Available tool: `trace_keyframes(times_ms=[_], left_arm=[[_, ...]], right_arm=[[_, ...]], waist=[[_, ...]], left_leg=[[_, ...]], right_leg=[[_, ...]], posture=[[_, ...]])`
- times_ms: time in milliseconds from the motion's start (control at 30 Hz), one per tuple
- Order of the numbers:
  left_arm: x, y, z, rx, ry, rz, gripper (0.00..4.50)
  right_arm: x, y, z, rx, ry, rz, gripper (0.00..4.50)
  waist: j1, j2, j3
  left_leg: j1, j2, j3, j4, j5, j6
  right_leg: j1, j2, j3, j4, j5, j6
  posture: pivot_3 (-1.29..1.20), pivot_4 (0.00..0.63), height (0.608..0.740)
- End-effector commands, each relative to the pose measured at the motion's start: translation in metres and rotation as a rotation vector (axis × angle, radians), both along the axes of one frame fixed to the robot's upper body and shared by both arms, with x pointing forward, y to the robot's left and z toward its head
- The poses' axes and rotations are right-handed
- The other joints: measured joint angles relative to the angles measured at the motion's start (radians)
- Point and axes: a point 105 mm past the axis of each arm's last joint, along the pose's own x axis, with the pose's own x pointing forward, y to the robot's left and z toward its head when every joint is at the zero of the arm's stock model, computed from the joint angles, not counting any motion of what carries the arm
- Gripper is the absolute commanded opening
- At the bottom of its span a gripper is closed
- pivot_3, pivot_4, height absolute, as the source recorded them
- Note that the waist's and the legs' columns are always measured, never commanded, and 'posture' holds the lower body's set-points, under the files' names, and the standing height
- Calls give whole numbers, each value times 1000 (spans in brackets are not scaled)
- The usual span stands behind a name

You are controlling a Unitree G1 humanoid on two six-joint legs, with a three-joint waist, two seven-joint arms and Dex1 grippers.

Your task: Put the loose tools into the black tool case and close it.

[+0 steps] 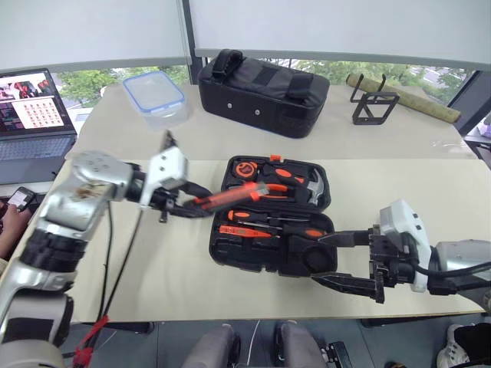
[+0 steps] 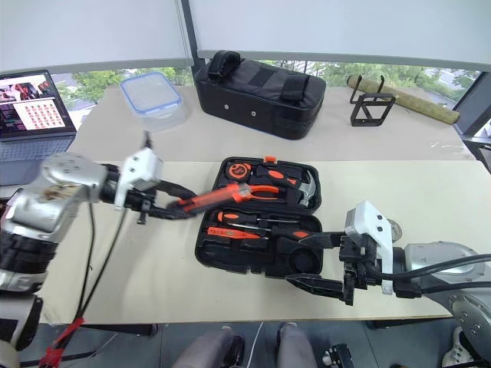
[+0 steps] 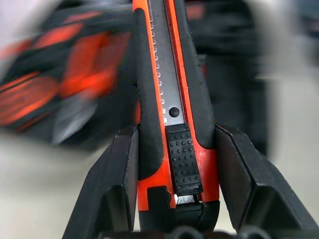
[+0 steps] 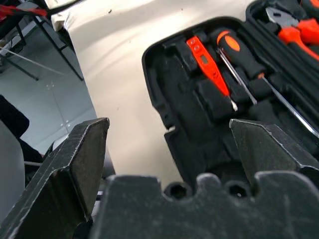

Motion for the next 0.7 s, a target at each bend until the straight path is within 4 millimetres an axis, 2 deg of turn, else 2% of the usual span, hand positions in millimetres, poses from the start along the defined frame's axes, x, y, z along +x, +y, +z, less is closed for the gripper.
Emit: trace_keyframes(times_ms=[33,133,267,533,600,700], left_arm=[[-9,-19,-6,85,29,-143,1739],[-18,-25,-20,165,72,-207,1739],[-11,-25,-39,250,93,-137,1739],[-7,-35,-48,256,184,-35,1739],[-7,-38,-45,234,189,-30,2800],[-7,-39,-35,203,178,-43,3679]], right_arm=[[0,3,10,-3,-82,3,4500],[0,3,11,0,-93,-9,4500],[-2,3,11,-1,-103,-31,4500],[0,2,10,2,-118,-63,4500],[1,2,10,4,-119,-64,4500],[1,2,11,6,-120,-65,4500]], waist=[[-3,0,0],[-7,0,0],[-7,0,0],[1,0,0],[2,0,0],[2,0,0]], left_leg=[[0,0,0,0,1,1],[-1,0,0,0,1,2],[-2,0,-1,0,1,2],[-2,0,-1,2,1,3],[-2,0,-1,2,1,3],[-2,0,-1,2,1,3]], right_leg=[[0,0,1,0,0,0],[-1,0,1,0,0,0],[-1,0,2,0,0,0],[-1,1,1,1,0,0],[-1,1,1,1,0,0],[-1,1,1,1,0,0]], posture=[[0,150,722],[0,150,722],[0,150,722],[0,150,722],[0,150,722],[0,150,722]])
